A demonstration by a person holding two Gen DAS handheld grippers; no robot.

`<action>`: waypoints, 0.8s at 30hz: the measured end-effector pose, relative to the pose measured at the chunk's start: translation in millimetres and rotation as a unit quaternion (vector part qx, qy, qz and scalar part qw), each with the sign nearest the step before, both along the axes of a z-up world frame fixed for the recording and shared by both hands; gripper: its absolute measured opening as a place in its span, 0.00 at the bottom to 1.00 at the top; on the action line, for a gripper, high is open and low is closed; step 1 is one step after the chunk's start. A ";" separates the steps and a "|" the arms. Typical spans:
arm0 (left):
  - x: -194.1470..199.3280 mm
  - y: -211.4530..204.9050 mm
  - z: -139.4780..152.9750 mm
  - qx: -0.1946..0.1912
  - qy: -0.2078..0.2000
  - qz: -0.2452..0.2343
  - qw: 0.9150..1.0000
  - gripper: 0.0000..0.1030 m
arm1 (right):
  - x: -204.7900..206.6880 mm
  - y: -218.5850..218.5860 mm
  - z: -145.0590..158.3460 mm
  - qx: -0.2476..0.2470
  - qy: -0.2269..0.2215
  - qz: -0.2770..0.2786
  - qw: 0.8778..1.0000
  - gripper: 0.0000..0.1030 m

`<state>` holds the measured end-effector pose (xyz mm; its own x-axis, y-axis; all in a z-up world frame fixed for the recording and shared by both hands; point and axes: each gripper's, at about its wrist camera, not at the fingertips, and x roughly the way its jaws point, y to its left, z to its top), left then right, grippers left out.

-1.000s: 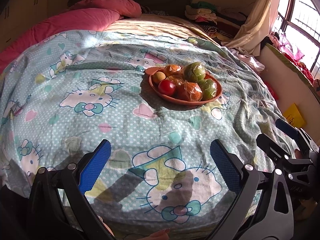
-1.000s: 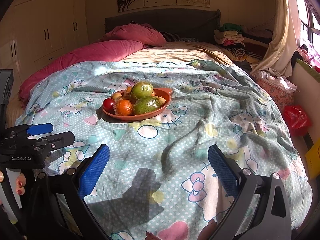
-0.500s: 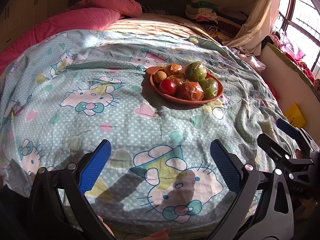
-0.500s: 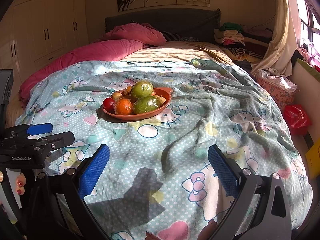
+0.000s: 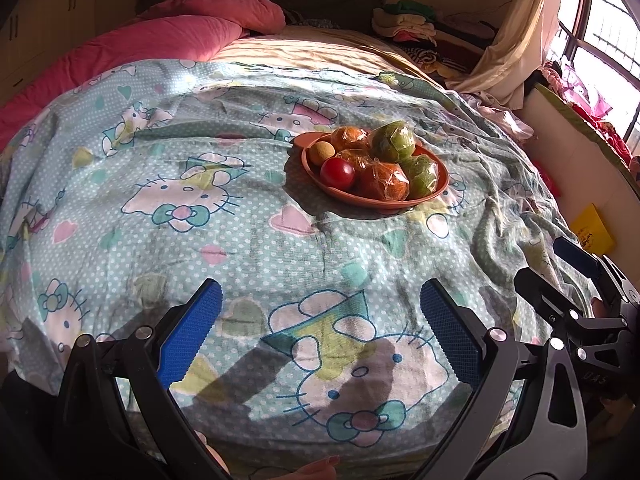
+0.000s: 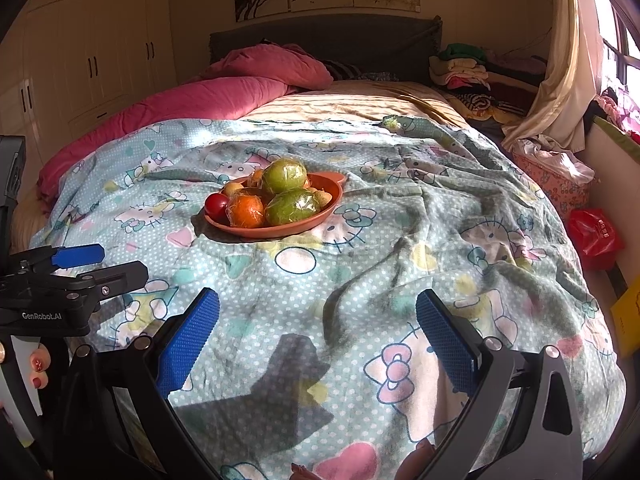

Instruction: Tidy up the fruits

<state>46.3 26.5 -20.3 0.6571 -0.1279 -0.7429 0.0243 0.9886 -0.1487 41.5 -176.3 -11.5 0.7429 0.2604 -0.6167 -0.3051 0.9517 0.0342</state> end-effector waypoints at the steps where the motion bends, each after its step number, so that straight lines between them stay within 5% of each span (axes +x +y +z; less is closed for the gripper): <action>1: 0.5 0.0 -0.1 0.001 0.000 0.000 1.000 0.91 | -0.2 0.2 -0.1 0.000 0.000 0.000 1.000 0.96; 24: 4.5 3.3 2.5 0.013 0.000 0.012 1.000 0.91 | 5.7 -3.6 -2.7 -0.004 0.006 -0.005 1.000 0.96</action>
<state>50.8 29.8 -17.9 0.6594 -0.0933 -0.7460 0.0006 0.9923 -0.1236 47.2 -179.9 -14.2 0.7377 0.2479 -0.6279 -0.2952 0.9550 0.0302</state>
